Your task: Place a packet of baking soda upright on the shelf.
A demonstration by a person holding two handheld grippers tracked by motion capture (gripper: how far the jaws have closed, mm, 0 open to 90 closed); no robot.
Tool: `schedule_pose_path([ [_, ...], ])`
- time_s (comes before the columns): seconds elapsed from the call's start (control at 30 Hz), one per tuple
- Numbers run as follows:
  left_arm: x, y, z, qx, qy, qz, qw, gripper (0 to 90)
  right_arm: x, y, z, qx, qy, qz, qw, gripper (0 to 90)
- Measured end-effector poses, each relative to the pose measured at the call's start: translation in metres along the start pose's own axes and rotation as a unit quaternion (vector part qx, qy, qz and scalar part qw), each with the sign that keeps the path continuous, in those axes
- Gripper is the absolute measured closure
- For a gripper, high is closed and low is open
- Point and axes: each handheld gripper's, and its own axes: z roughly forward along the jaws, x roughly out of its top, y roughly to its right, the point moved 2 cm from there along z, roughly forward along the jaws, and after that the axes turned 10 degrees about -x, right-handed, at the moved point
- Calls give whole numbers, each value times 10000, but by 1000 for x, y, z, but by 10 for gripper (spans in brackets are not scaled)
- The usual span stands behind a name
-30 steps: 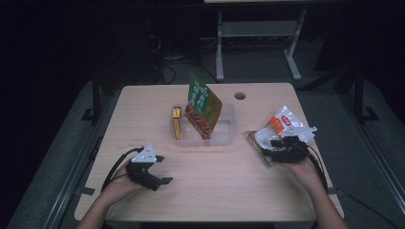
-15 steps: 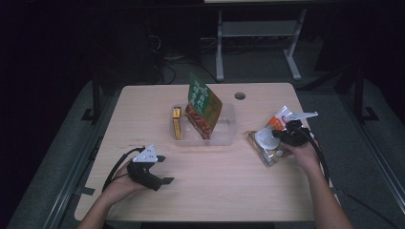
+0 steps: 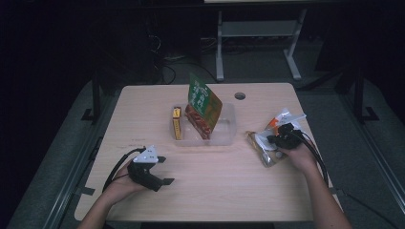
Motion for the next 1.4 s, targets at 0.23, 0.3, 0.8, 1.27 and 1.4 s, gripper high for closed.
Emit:
schedule_pose_path([
  [0.23, 0, -1, -1, 2, -17, 5, 10000, 137, -1, -20, -5, 289, -54, -291, 9991, 900],
  [0.3, 0, 0, -1, 1, -10, 1, 10000, 136, -2, -25, -6, 379, -52, -391, 9985, 900],
  [0.8, 0, 1, 0, -12, 39, -35, 10000, 136, 2, -63, -8, 1097, -27, -1023, 9887, 900],
  [1.27, 0, 1, -1, 3, 34, -14, 10000, 136, 12, -118, -8, 1639, -34, -1803, 9699, 900],
  [1.4, 0, 1, -1, 1, 28, -15, 10000, 136, 16, -133, -7, 1755, 24, -2047, 9630, 900],
])
